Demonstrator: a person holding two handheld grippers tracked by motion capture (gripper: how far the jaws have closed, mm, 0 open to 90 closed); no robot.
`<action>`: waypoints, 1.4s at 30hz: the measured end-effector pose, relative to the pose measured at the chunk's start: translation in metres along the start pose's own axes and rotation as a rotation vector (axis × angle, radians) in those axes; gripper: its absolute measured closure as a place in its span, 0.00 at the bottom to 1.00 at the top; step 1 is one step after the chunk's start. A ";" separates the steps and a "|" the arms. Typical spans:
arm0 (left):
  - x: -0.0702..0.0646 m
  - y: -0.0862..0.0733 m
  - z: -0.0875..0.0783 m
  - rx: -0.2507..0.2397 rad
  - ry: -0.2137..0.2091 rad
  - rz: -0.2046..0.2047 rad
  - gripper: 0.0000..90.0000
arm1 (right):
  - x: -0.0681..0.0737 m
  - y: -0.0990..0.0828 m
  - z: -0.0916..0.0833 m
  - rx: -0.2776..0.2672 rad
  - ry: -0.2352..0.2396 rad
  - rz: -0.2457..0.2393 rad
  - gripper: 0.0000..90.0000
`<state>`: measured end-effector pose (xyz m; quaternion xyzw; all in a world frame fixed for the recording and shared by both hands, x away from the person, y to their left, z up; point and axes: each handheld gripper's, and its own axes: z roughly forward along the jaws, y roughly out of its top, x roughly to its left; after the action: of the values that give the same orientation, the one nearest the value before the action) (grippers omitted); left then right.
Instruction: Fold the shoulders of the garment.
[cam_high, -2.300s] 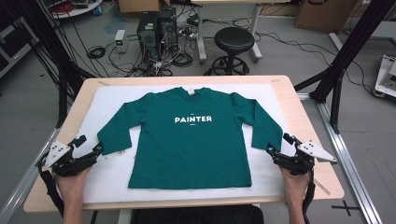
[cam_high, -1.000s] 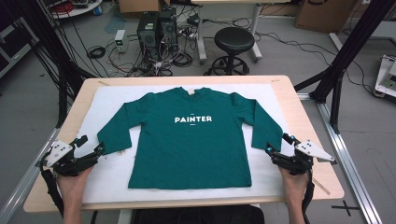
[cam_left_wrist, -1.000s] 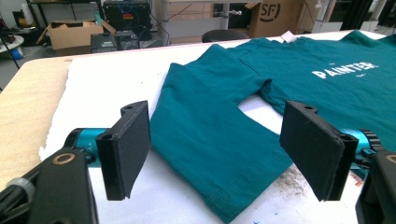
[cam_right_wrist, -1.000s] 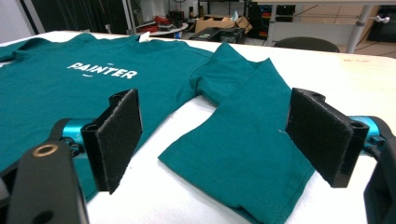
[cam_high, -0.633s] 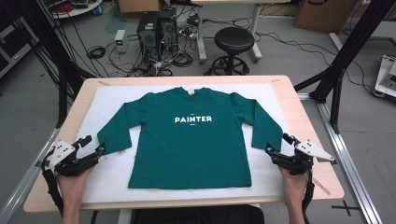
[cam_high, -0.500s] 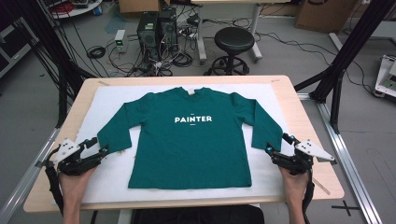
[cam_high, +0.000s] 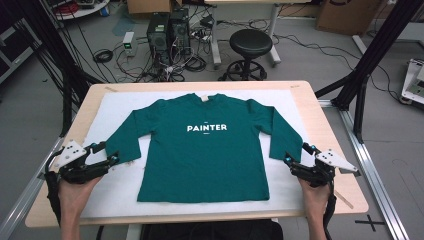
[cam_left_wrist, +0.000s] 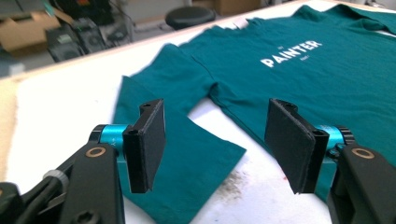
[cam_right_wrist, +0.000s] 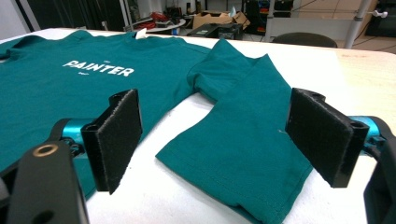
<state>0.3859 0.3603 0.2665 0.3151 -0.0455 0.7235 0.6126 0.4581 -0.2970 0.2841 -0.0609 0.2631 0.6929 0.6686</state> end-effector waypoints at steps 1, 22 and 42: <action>0.000 0.000 0.000 0.000 0.000 0.000 0.44 | 0.000 0.000 0.000 -0.001 -0.001 -0.001 0.21; 0.007 0.009 0.038 0.230 -0.063 0.064 0.48 | 0.002 0.001 0.002 0.021 -0.017 -0.005 0.21; 0.007 -0.009 0.055 0.407 -0.081 0.080 0.59 | 0.002 0.002 0.004 0.044 -0.025 -0.009 0.21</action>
<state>0.4158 0.3436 0.3109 0.4592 0.0643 0.7283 0.5046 0.4573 -0.2934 0.2874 -0.0389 0.2696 0.6847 0.6760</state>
